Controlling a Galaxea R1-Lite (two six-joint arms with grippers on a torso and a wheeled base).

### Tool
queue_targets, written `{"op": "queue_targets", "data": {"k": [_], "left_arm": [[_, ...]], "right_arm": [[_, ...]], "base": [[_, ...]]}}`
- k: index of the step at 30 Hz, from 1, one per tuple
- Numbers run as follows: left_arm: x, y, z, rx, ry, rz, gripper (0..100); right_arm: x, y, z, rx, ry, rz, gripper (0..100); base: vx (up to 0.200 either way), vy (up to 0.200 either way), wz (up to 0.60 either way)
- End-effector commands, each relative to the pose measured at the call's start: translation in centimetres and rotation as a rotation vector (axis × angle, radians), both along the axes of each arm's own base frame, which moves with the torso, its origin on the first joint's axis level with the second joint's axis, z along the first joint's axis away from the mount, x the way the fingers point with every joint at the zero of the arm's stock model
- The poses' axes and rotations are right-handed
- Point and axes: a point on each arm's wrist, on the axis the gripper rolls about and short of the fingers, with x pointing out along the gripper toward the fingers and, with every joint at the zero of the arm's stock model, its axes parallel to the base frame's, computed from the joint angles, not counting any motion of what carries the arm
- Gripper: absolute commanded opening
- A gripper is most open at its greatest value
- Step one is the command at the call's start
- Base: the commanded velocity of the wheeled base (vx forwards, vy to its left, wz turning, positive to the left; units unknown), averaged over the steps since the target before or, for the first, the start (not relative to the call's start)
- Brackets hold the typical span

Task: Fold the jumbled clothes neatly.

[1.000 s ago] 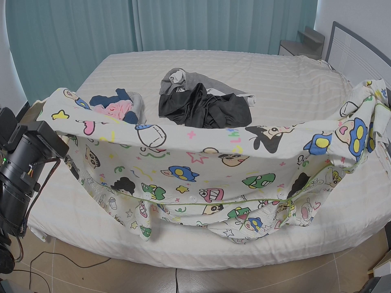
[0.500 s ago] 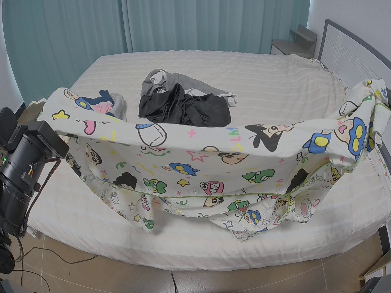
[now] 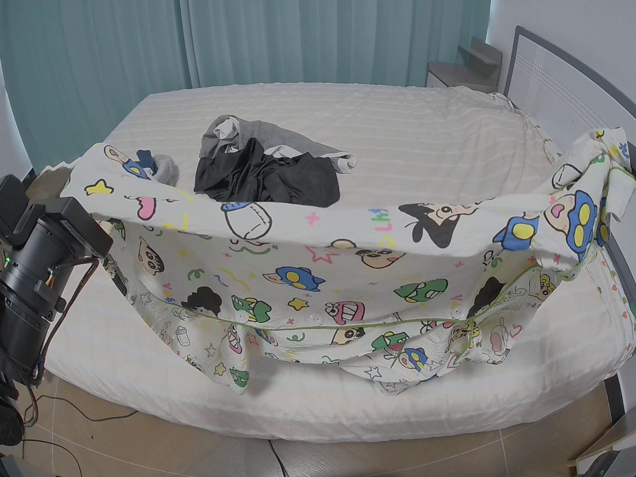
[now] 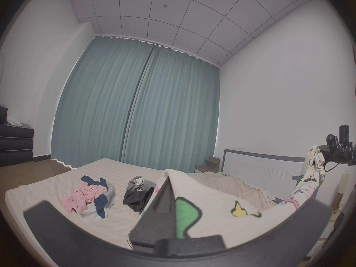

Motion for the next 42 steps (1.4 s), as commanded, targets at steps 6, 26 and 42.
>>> {"op": "queue_targets", "data": {"k": [6,26,42], "left_arm": [[0.04,-0.03,-0.08,0.003,0.004,0.001,0],[0.01,0.0,-0.26,0.006,0.009,0.002,0],[-0.04,0.03,-0.36,0.008,0.012,0.002,0]], "right_arm": [[0.03,0.02,-0.12,-0.002,0.004,0.001,0],[-0.01,0.0,-0.13,-0.001,0.002,0.001,0],[-0.09,-0.03,-0.1,0.0,0.0,0.001,0]], "base": [[0.0,-0.2,0.0],[0.0,-0.2,0.0],[0.0,-0.088,0.0]]}}
